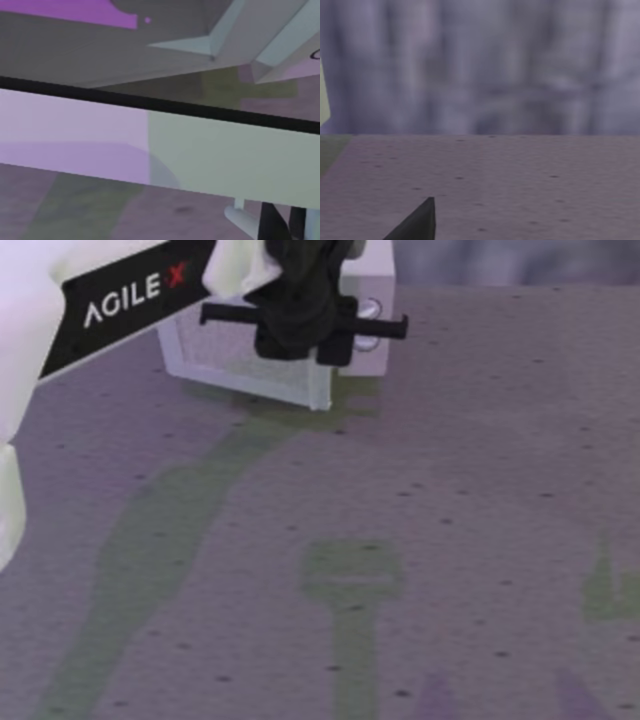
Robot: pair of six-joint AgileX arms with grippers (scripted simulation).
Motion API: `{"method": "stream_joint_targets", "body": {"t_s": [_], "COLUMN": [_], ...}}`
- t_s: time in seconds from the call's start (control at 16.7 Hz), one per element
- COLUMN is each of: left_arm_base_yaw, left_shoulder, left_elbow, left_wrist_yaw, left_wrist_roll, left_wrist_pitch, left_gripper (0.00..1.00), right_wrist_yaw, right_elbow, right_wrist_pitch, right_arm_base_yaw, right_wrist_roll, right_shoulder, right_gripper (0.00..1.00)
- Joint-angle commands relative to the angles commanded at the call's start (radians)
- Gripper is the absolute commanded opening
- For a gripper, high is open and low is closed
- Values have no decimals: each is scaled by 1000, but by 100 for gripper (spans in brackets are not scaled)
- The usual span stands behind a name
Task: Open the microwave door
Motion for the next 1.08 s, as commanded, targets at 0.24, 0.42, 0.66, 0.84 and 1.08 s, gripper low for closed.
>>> {"method": "stream_joint_targets", "body": {"t_s": [0.24, 0.42, 0.66, 0.84, 1.08], "left_arm_base_yaw": [10, 23, 26, 26, 26], "left_shoulder": [-42, -88, -100, -100, -100], "left_elbow": [-59, -130, -148, -148, -148], "left_wrist_yaw": [16, 45, 54, 54, 54], "left_wrist_roll": [49, 101, 115, 115, 115], "left_wrist_pitch": [29, 62, 72, 72, 72], "left_gripper": [0, 0, 0, 0, 0], "right_wrist_yaw": [0, 0, 0, 0, 0], "right_elbow": [0, 0, 0, 0, 0], "right_wrist_pitch": [0, 0, 0, 0, 0], "right_arm_base_yaw": [0, 0, 0, 0, 0], "right_wrist_roll": [0, 0, 0, 0, 0], "right_shoulder": [0, 0, 0, 0, 0], "right_gripper": [100, 100, 100, 100, 100]}}
